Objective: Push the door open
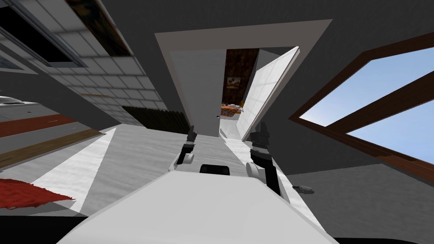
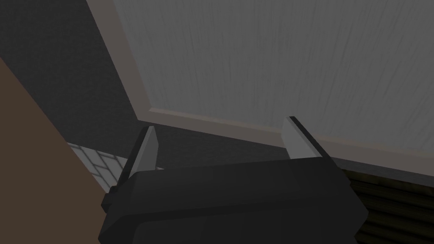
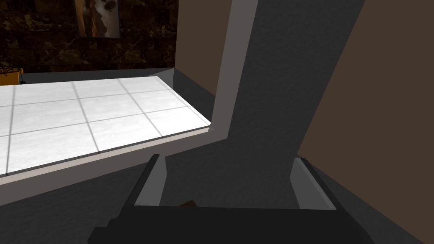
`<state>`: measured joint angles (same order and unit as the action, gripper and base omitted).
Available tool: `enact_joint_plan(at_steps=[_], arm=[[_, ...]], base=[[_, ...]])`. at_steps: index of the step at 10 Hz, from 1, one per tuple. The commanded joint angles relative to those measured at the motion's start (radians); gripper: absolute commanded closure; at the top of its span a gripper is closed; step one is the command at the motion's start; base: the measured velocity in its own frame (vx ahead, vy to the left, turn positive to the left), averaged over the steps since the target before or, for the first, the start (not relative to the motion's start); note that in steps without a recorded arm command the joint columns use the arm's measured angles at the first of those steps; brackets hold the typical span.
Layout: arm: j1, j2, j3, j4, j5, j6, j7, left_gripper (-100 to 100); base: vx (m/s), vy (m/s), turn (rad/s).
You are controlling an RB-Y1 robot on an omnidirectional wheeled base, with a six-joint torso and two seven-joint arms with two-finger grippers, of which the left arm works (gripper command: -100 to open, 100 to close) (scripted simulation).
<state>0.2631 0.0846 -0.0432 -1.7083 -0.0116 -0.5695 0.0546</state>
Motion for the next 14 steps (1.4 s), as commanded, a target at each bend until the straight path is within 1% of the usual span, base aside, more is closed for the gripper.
enact_joint_plan(at_steps=[1, 5, 11, 14], arm=[[-0.017, 0.003, -0.001, 0.04, 0.008, -0.008, -0.008, -100], [-0.055, 0.009, -0.005, 0.137, 0.027, -0.029, -0.027, -100], [-0.115, 0.011, -0.012, 0.285, 0.057, -0.062, -0.057, -100], [-0.145, 0.009, -0.015, 0.36, 0.071, -0.079, -0.072, -100]], base=[[0.097, -0.027, -0.019], [0.104, -0.017, -0.015], [0.099, -0.02, -0.016], [0.109, -0.01, -0.017]])
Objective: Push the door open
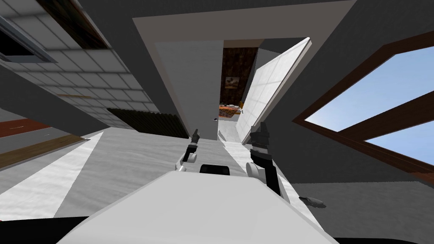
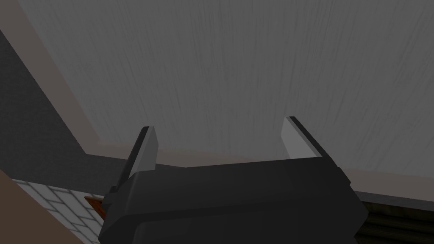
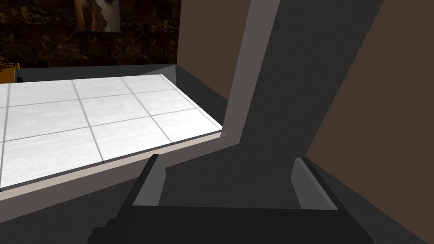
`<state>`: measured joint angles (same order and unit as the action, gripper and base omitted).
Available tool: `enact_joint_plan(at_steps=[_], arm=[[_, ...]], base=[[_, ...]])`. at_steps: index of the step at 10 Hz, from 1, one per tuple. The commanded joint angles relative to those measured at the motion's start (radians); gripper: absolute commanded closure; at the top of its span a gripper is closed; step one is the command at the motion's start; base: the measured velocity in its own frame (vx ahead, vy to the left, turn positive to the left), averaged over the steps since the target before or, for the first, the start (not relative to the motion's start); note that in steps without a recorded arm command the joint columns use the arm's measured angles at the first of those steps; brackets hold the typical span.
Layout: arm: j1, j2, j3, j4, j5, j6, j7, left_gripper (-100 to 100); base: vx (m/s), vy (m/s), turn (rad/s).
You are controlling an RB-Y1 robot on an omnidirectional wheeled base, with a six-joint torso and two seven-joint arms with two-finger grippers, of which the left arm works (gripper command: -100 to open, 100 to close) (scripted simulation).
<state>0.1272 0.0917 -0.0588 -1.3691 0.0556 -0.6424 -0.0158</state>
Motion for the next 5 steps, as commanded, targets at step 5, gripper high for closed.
enact_joint_plan(at_steps=[5], arm=[[-0.058, -0.004, -0.005, 0.143, 0.028, -0.033, -0.027, -100]], base=[[0.094, -0.017, -0.016]])
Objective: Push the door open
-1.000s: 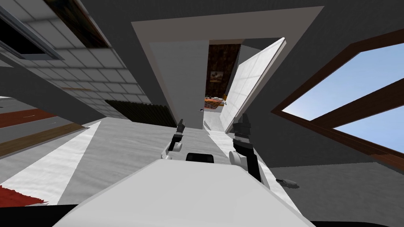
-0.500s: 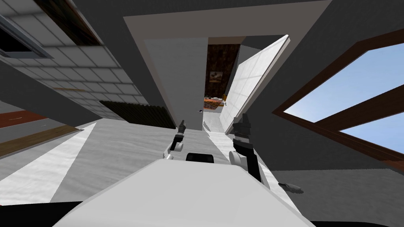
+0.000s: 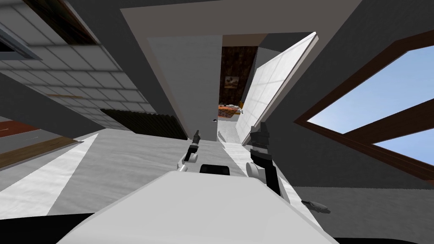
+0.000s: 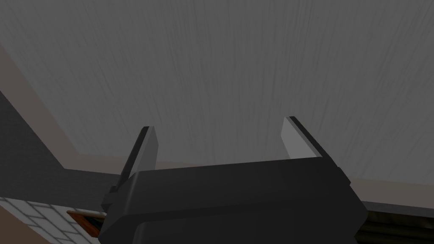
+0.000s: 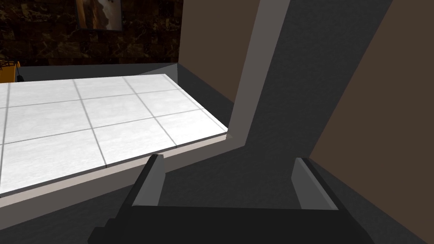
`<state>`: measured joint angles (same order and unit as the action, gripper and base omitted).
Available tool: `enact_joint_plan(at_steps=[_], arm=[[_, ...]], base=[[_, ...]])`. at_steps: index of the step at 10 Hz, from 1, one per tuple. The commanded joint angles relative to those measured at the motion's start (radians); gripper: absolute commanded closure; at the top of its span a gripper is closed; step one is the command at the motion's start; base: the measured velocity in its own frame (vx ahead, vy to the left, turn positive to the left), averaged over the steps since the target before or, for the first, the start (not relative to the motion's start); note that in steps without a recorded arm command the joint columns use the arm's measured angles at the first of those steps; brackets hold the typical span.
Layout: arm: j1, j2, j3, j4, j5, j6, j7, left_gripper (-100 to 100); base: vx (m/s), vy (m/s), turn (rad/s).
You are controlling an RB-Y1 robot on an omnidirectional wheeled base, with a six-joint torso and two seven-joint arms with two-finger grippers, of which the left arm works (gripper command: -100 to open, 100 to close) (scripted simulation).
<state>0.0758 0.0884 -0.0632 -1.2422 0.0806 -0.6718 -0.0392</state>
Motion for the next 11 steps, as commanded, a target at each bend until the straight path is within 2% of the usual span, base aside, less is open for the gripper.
enact_joint_plan(at_steps=[1, 11], arm=[[-0.017, -0.002, -0.001, 0.04, 0.008, -0.009, -0.008, -100], [-0.109, -0.028, -0.011, 0.269, 0.053, -0.059, -0.054, -100]], base=[[0.113, -0.027, -0.019], [0.099, -0.011, -0.015]])
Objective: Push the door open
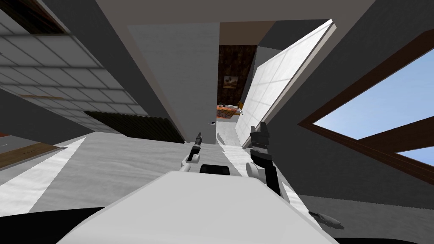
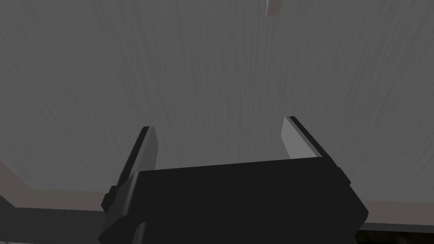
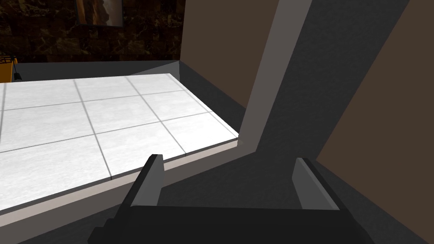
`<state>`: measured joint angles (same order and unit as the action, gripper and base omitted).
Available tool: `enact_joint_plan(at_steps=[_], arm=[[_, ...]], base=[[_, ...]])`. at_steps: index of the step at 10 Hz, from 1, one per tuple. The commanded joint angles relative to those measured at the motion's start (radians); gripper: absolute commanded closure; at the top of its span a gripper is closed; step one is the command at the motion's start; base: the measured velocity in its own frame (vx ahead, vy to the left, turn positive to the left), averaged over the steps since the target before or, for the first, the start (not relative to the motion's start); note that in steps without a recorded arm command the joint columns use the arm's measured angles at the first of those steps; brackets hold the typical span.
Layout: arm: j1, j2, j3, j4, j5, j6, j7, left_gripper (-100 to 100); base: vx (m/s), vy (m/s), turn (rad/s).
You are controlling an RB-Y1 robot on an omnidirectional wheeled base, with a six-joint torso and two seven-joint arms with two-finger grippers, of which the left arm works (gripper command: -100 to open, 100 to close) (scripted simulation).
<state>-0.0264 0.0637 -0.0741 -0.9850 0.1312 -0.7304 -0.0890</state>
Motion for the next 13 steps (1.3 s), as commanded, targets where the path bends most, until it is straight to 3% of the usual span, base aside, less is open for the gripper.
enact_joint_plan(at_steps=[1, 6, 11, 13], arm=[[-0.015, -0.007, -0.001, 0.032, 0.007, -0.005, -0.008, -100], [-0.055, -0.026, -0.005, 0.132, 0.027, -0.027, -0.028, -100], [-0.101, -0.056, -0.01, 0.248, 0.05, -0.053, -0.052, -100], [-0.107, -0.06, -0.011, 0.262, 0.052, -0.056, -0.055, -100]], base=[[0.099, -0.015, -0.012], [0.091, -0.014, -0.013], [0.112, -0.011, -0.015], [0.06, 0.0, -0.008]])
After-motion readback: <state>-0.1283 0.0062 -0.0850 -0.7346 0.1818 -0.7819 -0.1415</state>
